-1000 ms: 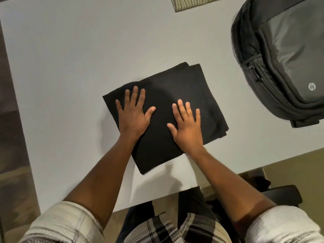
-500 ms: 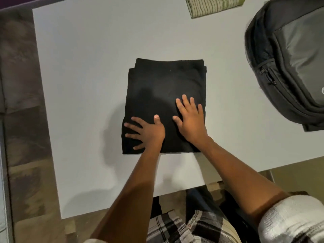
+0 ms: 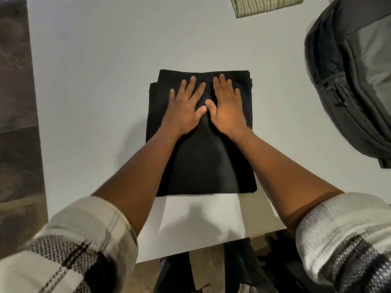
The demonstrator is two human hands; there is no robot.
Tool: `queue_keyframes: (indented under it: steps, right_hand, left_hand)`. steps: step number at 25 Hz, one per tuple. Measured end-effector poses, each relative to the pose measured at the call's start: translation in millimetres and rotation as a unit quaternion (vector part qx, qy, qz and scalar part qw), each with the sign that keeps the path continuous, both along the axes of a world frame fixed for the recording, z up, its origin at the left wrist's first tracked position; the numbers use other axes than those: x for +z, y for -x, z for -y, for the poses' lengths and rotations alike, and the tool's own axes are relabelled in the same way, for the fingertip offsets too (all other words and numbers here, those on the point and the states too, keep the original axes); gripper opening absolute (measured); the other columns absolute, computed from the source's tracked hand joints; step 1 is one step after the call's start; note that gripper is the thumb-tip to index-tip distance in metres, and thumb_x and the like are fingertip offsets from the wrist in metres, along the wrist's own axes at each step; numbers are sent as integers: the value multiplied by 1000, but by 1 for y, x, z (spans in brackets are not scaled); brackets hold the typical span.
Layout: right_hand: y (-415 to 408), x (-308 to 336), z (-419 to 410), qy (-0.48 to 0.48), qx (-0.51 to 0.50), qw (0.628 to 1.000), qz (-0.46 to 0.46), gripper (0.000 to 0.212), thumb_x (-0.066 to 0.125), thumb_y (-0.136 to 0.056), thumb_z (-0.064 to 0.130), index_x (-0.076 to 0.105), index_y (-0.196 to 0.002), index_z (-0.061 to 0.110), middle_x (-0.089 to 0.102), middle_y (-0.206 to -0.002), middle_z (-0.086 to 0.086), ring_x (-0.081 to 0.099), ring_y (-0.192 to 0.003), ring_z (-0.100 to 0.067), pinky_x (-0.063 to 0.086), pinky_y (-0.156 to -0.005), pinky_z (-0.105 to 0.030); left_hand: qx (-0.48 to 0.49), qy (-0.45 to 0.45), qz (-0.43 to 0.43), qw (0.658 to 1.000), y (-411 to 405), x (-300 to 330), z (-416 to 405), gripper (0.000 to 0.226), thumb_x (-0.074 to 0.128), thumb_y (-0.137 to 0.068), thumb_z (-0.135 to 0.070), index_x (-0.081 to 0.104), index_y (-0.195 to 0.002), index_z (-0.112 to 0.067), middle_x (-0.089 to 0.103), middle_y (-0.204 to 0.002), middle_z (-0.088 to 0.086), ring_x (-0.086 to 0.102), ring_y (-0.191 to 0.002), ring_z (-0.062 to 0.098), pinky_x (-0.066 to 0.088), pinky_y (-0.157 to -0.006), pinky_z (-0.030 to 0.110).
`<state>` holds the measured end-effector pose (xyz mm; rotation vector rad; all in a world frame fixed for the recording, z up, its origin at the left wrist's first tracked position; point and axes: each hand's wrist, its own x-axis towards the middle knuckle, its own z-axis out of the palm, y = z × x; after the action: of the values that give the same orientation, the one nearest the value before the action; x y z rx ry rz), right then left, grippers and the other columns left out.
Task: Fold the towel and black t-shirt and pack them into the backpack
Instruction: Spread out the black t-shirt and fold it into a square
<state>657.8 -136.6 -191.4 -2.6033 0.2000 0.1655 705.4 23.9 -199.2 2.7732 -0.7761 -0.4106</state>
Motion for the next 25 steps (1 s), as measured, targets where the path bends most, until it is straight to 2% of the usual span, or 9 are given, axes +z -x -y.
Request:
queue_keyframes:
  steps: [2,4,6,8,11,13,18,22,25]
  right_hand:
    - [-9,-16,17,47,-14,999,3,64,37,-104,38,18,-159,12,13,-167,-9,8,-155,-27,6,-125,-49]
    - [-6,-22,43,66,-72,995,-35,66,32,-105,44,12,-160,13,7,-168,-8,3,-155,-27,2,-124,-52]
    - [6,-15,56,68,-152,983,-73,70,29,-105,47,8,-160,10,3,-168,-10,1,-155,-30,1,-123,-55]
    - [24,-4,37,89,-132,987,-33,69,36,-103,43,13,-159,9,7,-168,-13,5,-154,-32,5,-124,-55]
    - [78,-3,-17,56,42,997,11,68,45,-100,41,24,-158,12,17,-166,-11,13,-153,-33,11,-122,-53]
    - [121,-15,-29,66,109,992,2,64,44,-102,42,27,-157,14,20,-166,-7,14,-154,-31,14,-123,-52]
    - [142,-12,16,158,121,980,-21,58,28,-105,38,25,-158,14,24,-165,-7,19,-152,-31,19,-123,-49]
    - [161,12,6,101,193,974,-61,70,40,-99,51,27,-157,14,23,-165,-7,19,-152,-31,16,-124,-49]
    - [189,18,-10,93,206,967,-120,88,49,-90,64,20,-160,19,11,-168,-4,10,-155,-28,12,-125,-50]
  left_hand:
    - [-1,-35,14,999,-10,-15,-7,72,29,-98,-64,9,-160,-32,-3,-169,1,-4,-155,26,1,-119,66]
    - [80,-34,4,996,-4,-18,-16,77,23,-97,-70,4,-160,-32,-6,-168,2,-8,-155,28,-5,-119,62]
    - [201,-32,-26,979,7,-10,-20,78,21,-98,-69,2,-161,-26,-6,-168,7,-8,-154,30,-3,-120,63]
    - [231,-14,-29,972,29,0,-21,76,21,-100,-64,4,-161,-22,-2,-168,10,-4,-154,33,1,-120,64]
    - [76,11,7,997,87,1,-35,69,24,-101,-60,14,-160,-25,6,-168,7,2,-155,31,5,-122,60]
    - [39,2,-1,999,118,-6,-58,66,25,-101,-59,18,-159,-29,10,-168,2,5,-155,29,10,-122,59]
    - [92,-30,4,995,147,-3,-100,71,19,-101,-62,15,-160,-23,10,-168,4,7,-155,28,12,-124,52]
    - [-26,4,-21,999,181,10,-121,87,42,-92,-71,14,-160,-25,5,-169,2,0,-156,25,4,-124,53]
    - [-69,-27,-43,996,187,11,-125,99,57,-84,-70,11,-160,-29,4,-169,0,2,-155,26,11,-124,53]
